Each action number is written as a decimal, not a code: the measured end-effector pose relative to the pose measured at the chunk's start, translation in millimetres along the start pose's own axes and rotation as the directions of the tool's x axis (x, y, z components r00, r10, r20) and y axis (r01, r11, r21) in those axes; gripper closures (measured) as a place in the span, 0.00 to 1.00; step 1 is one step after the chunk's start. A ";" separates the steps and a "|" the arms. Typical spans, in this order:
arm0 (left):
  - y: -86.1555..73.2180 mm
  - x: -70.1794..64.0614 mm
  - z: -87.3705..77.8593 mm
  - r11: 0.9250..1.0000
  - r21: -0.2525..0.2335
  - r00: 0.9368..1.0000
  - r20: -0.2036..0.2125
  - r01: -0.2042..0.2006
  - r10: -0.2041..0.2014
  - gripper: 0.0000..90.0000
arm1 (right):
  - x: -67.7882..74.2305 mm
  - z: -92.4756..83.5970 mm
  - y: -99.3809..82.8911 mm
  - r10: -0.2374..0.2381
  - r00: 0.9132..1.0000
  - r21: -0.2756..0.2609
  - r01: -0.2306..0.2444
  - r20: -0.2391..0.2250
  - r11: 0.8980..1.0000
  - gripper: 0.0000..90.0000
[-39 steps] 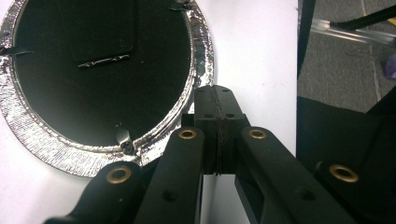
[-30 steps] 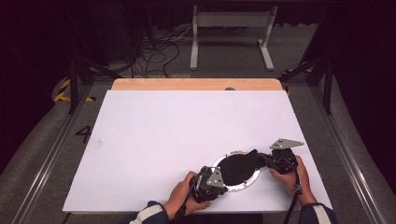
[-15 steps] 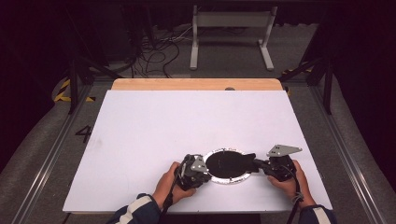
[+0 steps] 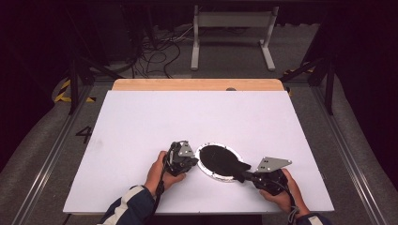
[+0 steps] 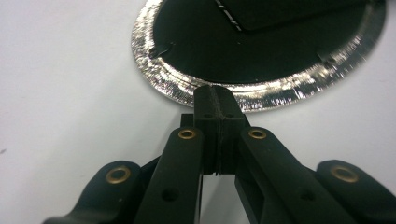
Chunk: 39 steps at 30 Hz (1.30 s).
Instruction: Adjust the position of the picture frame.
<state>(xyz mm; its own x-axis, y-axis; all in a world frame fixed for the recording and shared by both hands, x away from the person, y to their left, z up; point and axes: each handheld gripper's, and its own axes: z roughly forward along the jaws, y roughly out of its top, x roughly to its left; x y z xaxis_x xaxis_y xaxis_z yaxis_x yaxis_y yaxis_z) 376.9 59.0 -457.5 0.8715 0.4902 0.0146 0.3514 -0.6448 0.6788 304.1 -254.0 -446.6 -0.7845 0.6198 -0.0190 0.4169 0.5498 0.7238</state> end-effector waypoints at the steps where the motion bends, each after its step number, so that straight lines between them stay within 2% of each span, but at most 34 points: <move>1: -0.2 3.4 0.2 1.000 -0.003 1.000 -0.006 -0.009 0.009 1.00 | 2.2 0.9 0.6 0.000 1.000 -0.001 0.000 0.002 1.000 1.00; 2: -1.2 6.6 0.5 1.000 -0.012 1.000 -0.002 -0.007 0.007 1.00 | 5.4 2.3 1.6 -0.004 1.000 -0.004 0.004 -0.002 1.000 1.00; 3: -4.9 13.6 1.0 0.998 -0.040 0.999 0.024 0.039 -0.038 1.00 | 9.7 4.7 2.4 0.005 1.000 -0.013 -0.005 -0.001 1.000 1.00; 5: -6.8 15.5 0.1 0.997 -0.047 0.997 0.035 0.068 -0.066 0.99 | 13.6 6.1 3.4 0.007 1.000 -0.016 -0.007 0.009 1.000 1.00; 8: -6.3 14.1 -2.0 0.998 -0.036 0.999 0.028 0.047 -0.046 0.97 | 17.7 7.4 4.8 -0.013 1.000 -0.014 0.013 0.022 1.000 1.00; 10: -7.2 14.1 -5.9 0.997 -0.058 0.998 0.028 0.051 -0.049 0.96 | 19.4 5.9 7.3 -0.056 0.998 -0.008 0.057 0.029 0.998 1.00; 12: -7.5 14.6 -10.3 0.996 -0.082 0.998 0.050 0.046 -0.042 0.97 | 20.5 0.0 8.4 -0.073 0.997 -0.038 0.075 0.034 0.996 1.00; 13: -7.7 12.7 -13.2 0.993 -0.098 0.996 0.069 0.059 -0.052 0.97 | 19.9 -3.8 8.7 -0.076 0.996 -0.053 0.079 0.052 0.995 1.00; 16: -6.5 4.8 -22.3 0.992 -0.129 0.994 0.107 0.002 0.011 0.98 | 12.1 -13.6 7.5 -0.036 0.994 -0.103 0.047 0.104 0.994 1.00; 18: -5.2 -4.2 -29.7 0.987 -0.148 0.988 0.125 -0.070 0.089 0.98 | 2.9 -16.4 5.1 0.002 0.988 -0.120 0.017 0.157 0.993 1.00; 19: -5.5 -8.7 -34.1 0.982 -0.156 0.983 0.133 -0.105 0.127 0.98 | 0.3 -16.5 3.9 0.013 0.985 -0.116 0.008 0.175 0.993 1.00; 20: -7.0 -13.1 -35.7 0.981 -0.162 0.979 0.154 -0.110 0.135 0.98 | -3.5 -16.0 1.6 0.025 0.976 -0.106 -0.001 0.216 0.994 1.00; 21: -8.6 -16.7 -34.5 0.979 -0.153 0.974 0.165 -0.133 0.157 0.97 | -7.9 -15.0 -0.8 0.040 0.973 -0.100 -0.018 0.225 0.995 1.00; 23: -9.1 -20.9 -29.8 0.980 -0.117 0.970 0.163 -0.161 0.178 0.97 | -14.0 -12.5 -4.3 0.069 0.969 -0.087 -0.050 0.236 0.995 1.00; 24: -9.1 -20.9 -29.8 0.980 -0.117 0.970 0.163 -0.161 0.178 0.97 | -15.7 -11.0 -5.0 0.079 0.970 -0.082 -0.061 0.232 0.995 1.00; 25: -8.4 -24.5 -21.5 0.981 -0.096 0.970 0.163 -0.167 0.181 0.97 | -18.0 -8.9 -5.7 0.094 0.970 -0.072 -0.079 0.224 0.994 1.00; 26: -8.4 -24.5 -21.5 0.981 -0.096 0.970 0.163 -0.167 0.181 0.96 | -19.0 -7.3 -5.8 0.098 0.969 -0.068 -0.085 0.225 0.994 1.00; 27: -7.9 -26.5 -14.3 0.981 -0.070 0.970 0.155 -0.179 0.188 0.96 | -19.5 -5.9 -5.6 0.099 0.970 -0.064 -0.087 0.221 0.994 1.00; 28: -7.9 -26.5 -14.3 0.981 -0.070 0.970 0.155 -0.179 0.188 0.96 | -19.5 -5.9 -5.6 0.099 0.970 -0.064 -0.087 0.221 0.994 1.00; 29: -7.3 -27.5 -7.3 0.982 -0.048 0.969 0.158 -0.184 0.189 0.96 | -18.7 -2.6 -4.4 0.093 0.973 -0.056 -0.083 0.211 0.995 1.00; 30: -7.3 -27.5 -7.3 0.982 -0.048 0.969 0.158 -0.184 0.189 0.96 | -17.7 -0.7 -3.9 0.086 0.975 -0.048 -0.078 0.205 0.996 1.00; 31: -6.3 -27.2 -3.0 0.983 -0.040 0.972 0.143 -0.182 0.186 0.95 | -16.5 1.2 -3.5 0.079 0.977 -0.040 -0.073 0.200 0.997 1.00; 33: -5.3 -26.4 -1.0 0.983 -0.050 0.973 0.148 -0.174 0.180 0.95 | -15.7 2.4 -3.3 0.075 0.978 -0.038 -0.069 0.193 0.997 1.00; 34: -2.9 -24.9 0.4 0.984 -0.045 0.974 0.142 -0.173 0.178 0.96 | -12.2 5.5 -2.8 0.059 0.983 -0.030 -0.055 0.176 0.998 1.00; 35: -2.4 -24.5 0.4 0.984 -0.041 0.974 0.138 -0.174 0.178 0.97 | -11.1 6.1 -2.8 0.054 0.981 -0.027 -0.050 0.188 0.998 1.00; 37: -2.4 -24.2 0.5 0.984 -0.041 0.974 0.137 -0.174 0.178 0.97 | -10.7 6.4 -3.2 0.058 0.981 -0.032 -0.053 0.186 0.998 1.00; 39: -1.9 -24.1 0.9 0.984 -0.039 0.976 0.130 -0.173 0.177 0.97 | -12.3 4.8 -6.2 0.083 0.983 -0.043 -0.077 0.164 0.996 1.00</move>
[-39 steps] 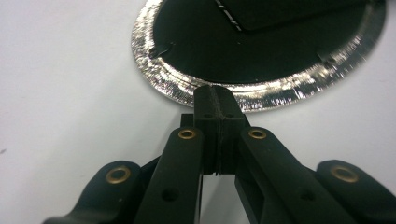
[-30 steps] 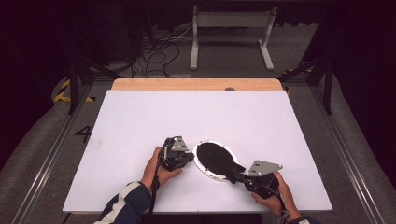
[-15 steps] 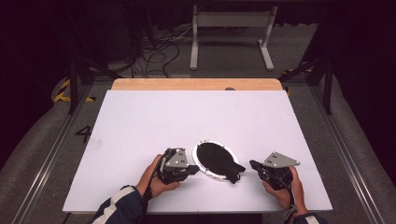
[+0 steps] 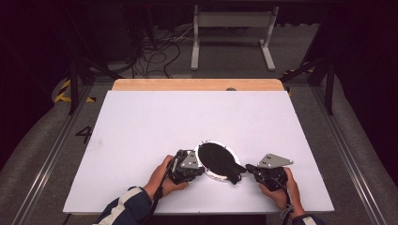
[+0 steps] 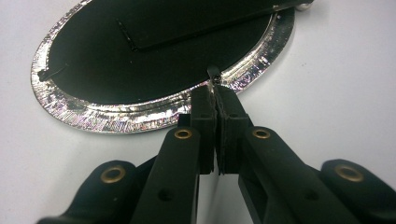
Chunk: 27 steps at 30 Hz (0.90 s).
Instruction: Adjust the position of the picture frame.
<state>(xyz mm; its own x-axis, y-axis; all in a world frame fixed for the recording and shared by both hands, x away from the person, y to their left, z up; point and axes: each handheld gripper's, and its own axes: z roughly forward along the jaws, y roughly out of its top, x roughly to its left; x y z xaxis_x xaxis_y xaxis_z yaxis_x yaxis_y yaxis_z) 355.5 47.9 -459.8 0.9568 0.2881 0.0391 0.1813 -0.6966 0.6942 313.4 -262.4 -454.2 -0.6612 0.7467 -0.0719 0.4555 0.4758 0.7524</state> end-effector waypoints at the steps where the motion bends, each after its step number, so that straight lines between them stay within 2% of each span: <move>1: 0.7 0.8 0.5 1.000 0.003 1.000 -0.012 -0.003 0.003 0.97 | 0.5 -0.2 -1.0 0.008 1.000 0.000 -0.008 0.000 1.000 1.00; 6: 0.3 5.4 0.5 1.000 0.004 0.999 -0.037 0.008 -0.008 0.97 | 3.8 0.7 -0.8 0.014 1.000 0.001 -0.014 0.005 1.000 1.00; 9: 0.0 13.6 0.1 1.000 0.005 0.999 -0.032 0.011 -0.011 0.96 | 8.1 2.5 -0.2 0.013 1.000 -0.001 -0.013 0.012 1.000 1.00; 10: -0.8 18.9 0.1 1.000 0.001 0.999 -0.035 0.029 -0.029 0.97 | 14.1 5.2 0.1 -0.001 1.000 -0.001 0.001 0.028 1.000 1.00; 13: -1.7 24.5 0.1 0.999 -0.004 0.998 -0.043 0.039 -0.039 0.97 | 21.6 10.0 1.4 -0.004 1.000 0.000 0.004 0.027 1.000 1.00; 17: -1.3 30.5 -1.3 1.000 0.015 0.997 -0.076 0.018 -0.017 0.94 | 28.1 12.9 5.5 -0.015 0.999 0.006 0.015 0.032 1.000 1.00; 20: -1.5 35.1 -1.1 1.000 0.015 0.997 -0.083 0.000 0.001 0.94 | 32.8 15.9 8.1 -0.005 0.999 0.008 0.005 0.042 1.000 1.00; 22: -1.2 36.9 -0.7 1.000 0.020 0.994 -0.108 -0.007 0.009 0.95 | 36.4 17.9 11.7 0.008 0.999 0.020 -0.009 0.052 1.000 1.00; 24: -1.4 39.8 -0.7 1.000 0.020 0.993 -0.114 0.003 -0.001 0.96 | 39.5 20.5 13.5 0.005 0.999 0.018 -0.006 0.052 1.000 1.00; 27: -3.3 46.1 1.1 0.999 -0.011 0.993 -0.115 0.037 -0.038 0.94 | 43.6 25.0 16.6 0.001 0.999 0.012 -0.002 0.043 1.000 1.00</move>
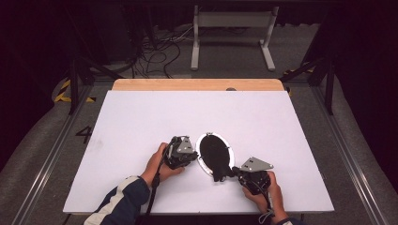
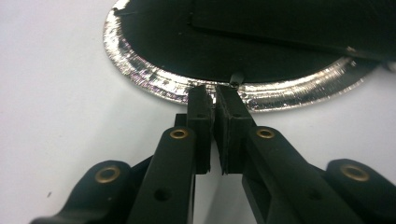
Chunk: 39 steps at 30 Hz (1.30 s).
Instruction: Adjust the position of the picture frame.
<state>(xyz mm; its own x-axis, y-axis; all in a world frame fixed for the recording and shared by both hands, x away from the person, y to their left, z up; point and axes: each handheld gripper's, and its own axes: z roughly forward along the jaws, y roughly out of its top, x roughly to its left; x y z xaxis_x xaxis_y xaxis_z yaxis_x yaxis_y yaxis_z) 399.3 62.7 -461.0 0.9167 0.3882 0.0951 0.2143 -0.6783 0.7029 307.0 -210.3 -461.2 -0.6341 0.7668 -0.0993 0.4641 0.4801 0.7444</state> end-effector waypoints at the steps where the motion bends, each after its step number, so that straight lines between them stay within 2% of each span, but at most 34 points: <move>1: -0.5 1.6 0.7 1.000 -0.007 1.000 -0.004 0.007 -0.007 0.95 | 1.9 1.1 1.3 -0.003 1.000 0.001 0.003 0.001 1.000 1.00; 10: -2.3 8.6 1.5 0.999 -0.016 0.998 -0.047 0.052 -0.053 0.96 | 9.9 7.9 8.4 0.015 1.000 0.001 -0.015 0.007 1.000 1.00; 11: -2.5 9.6 0.8 0.999 -0.012 0.998 -0.048 0.043 -0.044 0.96 | 11.9 9.3 9.4 0.022 1.000 -0.001 -0.022 0.012 1.000 1.00; 14: -4.4 7.7 -2.4 0.997 -0.012 0.997 -0.019 0.072 -0.073 0.94 | 15.5 11.4 11.0 0.022 1.000 -0.004 -0.022 0.019 1.000 1.00; 16: -6.2 1.9 -5.8 0.998 0.000 0.998 0.017 0.063 -0.063 0.93 | 17.3 11.4 10.4 0.007 1.000 -0.007 -0.007 0.018 1.000 1.00; 18: -7.2 -2.7 -8.2 0.999 0.007 0.999 0.024 0.036 -0.036 0.93 | 16.8 11.2 9.9 0.014 1.000 -0.010 -0.014 0.005 1.000 1.00; 19: -7.7 -4.9 -9.0 0.999 0.008 0.998 0.038 0.047 -0.047 0.92 | 16.8 11.1 9.9 0.010 1.000 -0.010 -0.010 0.001 1.000 1.00; 22: -7.9 -8.9 -10.3 0.999 0.009 0.997 0.068 0.045 -0.046 0.91 | 19.6 10.4 10.3 0.002 1.000 -0.006 -0.002 -0.007 1.000 1.00; 27: -8.4 -8.1 -10.6 0.999 0.007 0.997 0.061 0.044 -0.044 0.91 | 22.4 10.0 10.8 0.004 1.000 -0.003 -0.004 -0.004 1.000 1.00; 28: -8.4 -8.5 -10.3 0.998 0.005 0.996 0.059 0.060 -0.060 0.89 | 21.8 10.2 10.8 0.011 1.000 -0.003 -0.011 -0.008 1.000 1.00; 33: -6.8 -6.1 -8.6 0.999 0.006 0.998 0.030 0.048 -0.048 0.88 | 22.3 13.3 13.5 0.024 1.000 -0.005 -0.024 -0.003 1.000 1.00; 39: -6.3 -0.9 -6.9 0.998 0.003 0.998 0.024 0.056 -0.056 0.88 | 21.4 17.2 17.2 0.022 1.000 -0.002 -0.022 -0.003 1.000 1.00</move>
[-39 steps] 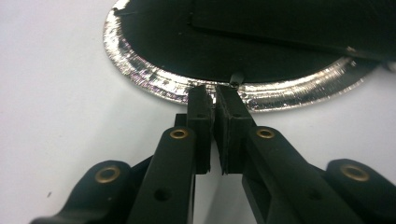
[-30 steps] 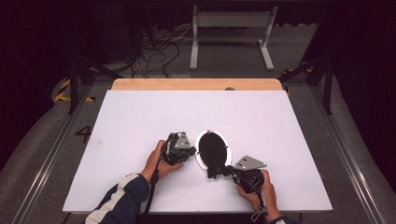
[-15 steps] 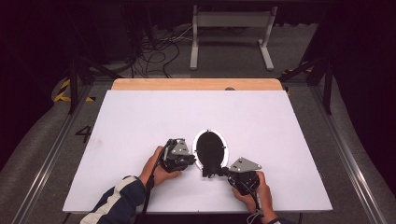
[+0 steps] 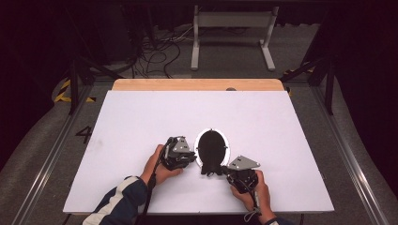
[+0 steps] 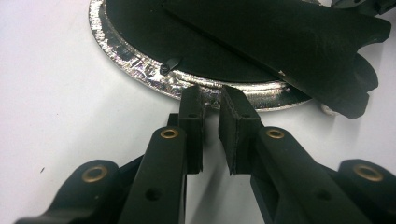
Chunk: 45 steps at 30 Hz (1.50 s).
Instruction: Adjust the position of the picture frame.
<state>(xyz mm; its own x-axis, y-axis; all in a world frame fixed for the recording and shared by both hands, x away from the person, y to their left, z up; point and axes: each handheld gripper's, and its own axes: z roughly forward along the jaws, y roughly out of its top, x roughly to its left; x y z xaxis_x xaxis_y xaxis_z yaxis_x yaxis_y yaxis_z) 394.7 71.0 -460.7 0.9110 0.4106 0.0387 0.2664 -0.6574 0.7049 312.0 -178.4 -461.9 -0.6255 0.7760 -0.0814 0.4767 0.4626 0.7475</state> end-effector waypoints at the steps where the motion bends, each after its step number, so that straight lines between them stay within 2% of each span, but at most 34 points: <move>1: 0.0 -0.6 0.1 1.000 0.000 1.000 -0.003 0.003 -0.003 0.89 | -0.1 0.1 0.1 -0.001 1.000 0.000 0.001 0.000 1.000 1.00; 3: 0.7 -0.5 0.2 1.000 0.003 1.000 -0.008 -0.010 0.010 0.89 | -1.9 0.4 -0.5 0.010 1.000 -0.005 -0.010 -0.011 1.000 1.00; 7: 0.7 -0.5 0.7 1.000 0.001 1.000 -0.012 -0.002 0.002 0.90 | -3.3 0.9 0.5 0.001 1.000 -0.001 -0.001 -0.020 1.000 1.00; 10: 1.0 0.0 1.5 1.000 -0.003 1.000 -0.011 -0.003 0.003 0.90 | -0.6 1.3 2.2 -0.054 0.999 0.006 0.054 0.003 0.999 1.00; 12: 1.1 0.3 1.6 1.000 -0.003 1.000 -0.018 0.000 0.000 0.90 | 0.1 1.5 2.1 -0.065 0.998 0.006 0.064 0.009 0.998 1.00; 14: 1.0 0.6 1.9 1.000 -0.007 1.000 -0.019 0.003 -0.003 0.90 | -1.9 1.9 1.8 -0.051 0.999 -0.002 0.051 -0.006 0.999 1.00; 15: 0.9 1.2 2.1 1.000 -0.008 1.000 -0.016 0.009 -0.009 0.90 | -3.5 2.1 1.5 -0.033 0.999 -0.006 0.032 -0.022 0.999 1.00; 17: 0.3 1.8 2.6 0.999 -0.016 0.999 -0.017 0.037 -0.037 0.91 | -2.4 2.6 2.6 -0.055 0.998 0.000 0.055 -0.011 0.998 1.00; 19: 0.8 0.6 2.9 0.999 -0.016 0.998 -0.041 0.038 -0.039 0.93 | -0.6 3.8 4.1 -0.067 0.998 0.001 0.067 0.000 0.998 1.00; 21: -0.1 0.1 2.9 0.998 -0.022 0.997 -0.052 0.054 -0.055 0.92 | -2.8 5.2 5.7 -0.066 0.998 0.000 0.066 -0.014 0.998 1.00; 23: -2.6 1.0 2.4 0.997 -0.041 0.997 -0.044 0.066 -0.067 0.89 | -5.1 5.4 5.5 -0.061 0.998 -0.002 0.061 -0.028 0.998 1.00; 27: -2.8 -1.0 -1.1 0.996 -0.076 0.997 -0.060 0.037 -0.041 0.90 | -9.8 5.4 4.0 -0.061 0.997 -0.008 0.060 -0.052 0.998 0.98; 31: -4.6 -2.5 -12.5 0.994 -0.102 0.997 -0.065 0.038 -0.045 0.89 | -16.8 3.6 3.3 -0.066 0.994 -0.015 0.065 -0.091 0.998 0.93; 33: -6.4 -3.4 -20.6 0.993 -0.112 0.997 -0.072 0.025 -0.034 0.88 | -21.7 1.3 3.0 -0.047 0.992 -0.028 0.044 -0.115 0.999 0.93; 35: -7.7 -3.9 -25.5 0.992 -0.122 0.997 -0.075 0.025 -0.035 0.88 | -25.2 -0.5 3.1 -0.039 0.993 -0.026 0.036 -0.114 0.999 0.92; 37: -8.2 -3.5 -38.9 0.990 -0.137 0.994 -0.110 0.006 -0.021 0.86 | -27.0 -1.4 3.3 -0.035 0.993 -0.023 0.033 -0.113 0.999 0.91; 40: -8.5 -1.0 -53.6 0.982 -0.187 0.994 -0.103 0.025 -0.045 0.85 | -29.6 -3.1 4.5 -0.034 0.994 -0.022 0.031 -0.108 0.999 0.87; 42: -10.1 -1.3 -58.3 0.980 -0.196 0.994 -0.102 0.029 -0.050 0.83 | -32.0 -5.6 5.5 -0.029 0.993 -0.026 0.026 -0.110 0.999 0.86; 45: -19.5 -3.9 -70.3 0.982 -0.186 0.993 -0.108 0.022 -0.042 0.79 | -33.5 -7.9 5.5 -0.031 0.993 -0.025 0.028 -0.116 0.999 0.83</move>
<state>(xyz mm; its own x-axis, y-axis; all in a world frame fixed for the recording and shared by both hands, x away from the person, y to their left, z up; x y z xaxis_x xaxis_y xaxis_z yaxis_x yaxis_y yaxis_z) 363.8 126.7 -424.8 0.8598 0.5036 0.0848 0.2226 -0.5191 0.8252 330.7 -205.2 -449.8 -0.7075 0.7062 -0.0273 0.4433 0.4735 0.7612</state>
